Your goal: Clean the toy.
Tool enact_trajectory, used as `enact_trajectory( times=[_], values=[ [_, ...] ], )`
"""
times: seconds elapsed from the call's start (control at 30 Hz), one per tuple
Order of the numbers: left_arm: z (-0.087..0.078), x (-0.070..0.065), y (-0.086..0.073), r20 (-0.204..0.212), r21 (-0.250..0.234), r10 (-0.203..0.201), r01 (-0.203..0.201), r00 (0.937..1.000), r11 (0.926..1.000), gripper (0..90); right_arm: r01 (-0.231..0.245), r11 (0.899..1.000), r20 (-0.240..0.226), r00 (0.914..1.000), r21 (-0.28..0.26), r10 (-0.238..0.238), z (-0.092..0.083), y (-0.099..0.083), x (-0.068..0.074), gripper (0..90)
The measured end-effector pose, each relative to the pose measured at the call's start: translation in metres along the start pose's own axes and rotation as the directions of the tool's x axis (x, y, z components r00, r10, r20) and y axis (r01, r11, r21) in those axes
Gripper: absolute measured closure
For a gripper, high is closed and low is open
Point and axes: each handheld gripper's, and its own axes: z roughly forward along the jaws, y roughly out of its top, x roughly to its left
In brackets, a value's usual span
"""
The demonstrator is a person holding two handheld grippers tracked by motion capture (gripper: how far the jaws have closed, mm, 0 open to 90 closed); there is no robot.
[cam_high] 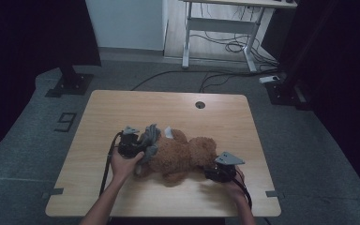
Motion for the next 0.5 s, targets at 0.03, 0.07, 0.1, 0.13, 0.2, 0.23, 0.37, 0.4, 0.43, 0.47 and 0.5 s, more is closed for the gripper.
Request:
enact_trajectory(
  times=[0.03, 0.07, 0.1, 0.13, 0.2, 0.23, 0.37, 0.4, 0.43, 0.47, 0.5],
  values=[
    [-0.001, 0.005, -0.003, -0.002, 0.005, -0.007, 0.007, 1.0000, 1.0000, 77.9, -0.001, 1.000, 0.000, 1.0000, 0.000, 0.001, 0.000, 0.000, 0.000, 36.0],
    [-0.002, 0.007, -0.004, 0.000, 0.006, -0.015, 0.015, 0.9999, 0.9999, 77.9, -0.003, 1.000, 0.000, 1.0000, -0.001, 0.003, 0.000, 0.000, 0.000, 36.0],
    [-0.004, 0.009, -0.004, 0.008, -0.002, -0.024, 0.024, 0.9997, 0.9997, 77.9, -0.003, 1.000, 0.000, 1.0000, -0.001, 0.003, 0.000, 0.000, 0.000, 35.9],
    [-0.008, 0.009, -0.001, 0.016, -0.020, -0.024, 0.024, 0.9996, 0.9995, 78.0, -0.003, 1.000, 0.001, 1.0000, -0.001, 0.003, 0.000, 0.000, 0.000, 36.0],
    [-0.012, 0.006, 0.003, 0.018, -0.040, -0.017, 0.018, 0.9997, 0.9990, 77.9, -0.003, 1.000, 0.000, 1.0000, 0.000, 0.003, 0.000, 0.000, 0.000, 35.9],
    [-0.016, 0.001, 0.008, 0.020, -0.058, -0.007, 0.008, 0.9998, 0.9983, 78.0, -0.004, 1.000, -0.001, 1.0000, -0.001, 0.004, 0.000, 0.000, 0.000, 36.0],
    [-0.024, -0.025, 0.027, 0.051, -0.108, 0.056, -0.051, 0.9971, 0.9929, 77.9, -0.002, 1.000, -0.002, 1.0000, -0.001, 0.002, 0.000, 0.000, -0.001, 36.0],
    [-0.024, -0.034, 0.031, 0.061, -0.117, 0.071, -0.063, 0.9956, 0.9912, 78.0, -0.002, 1.000, -0.002, 1.0000, -0.001, 0.002, 0.000, 0.000, -0.001, 36.0],
    [-0.023, -0.043, 0.035, 0.080, -0.123, 0.086, -0.075, 0.9931, 0.9896, 78.0, -0.003, 1.000, -0.002, 1.0000, -0.001, 0.003, 0.000, 0.000, -0.001, 35.9],
    [-0.019, -0.057, 0.041, 0.101, -0.125, 0.111, -0.098, 0.9886, 0.9872, 78.0, -0.003, 1.000, -0.002, 1.0000, -0.001, 0.003, 0.000, 0.000, -0.001, 35.9],
    [-0.017, -0.065, 0.044, 0.111, -0.123, 0.129, -0.115, 0.9854, 0.9857, 78.1, -0.002, 1.000, -0.001, 1.0000, -0.002, 0.002, 0.000, 0.000, -0.001, 35.9]
  ],
)
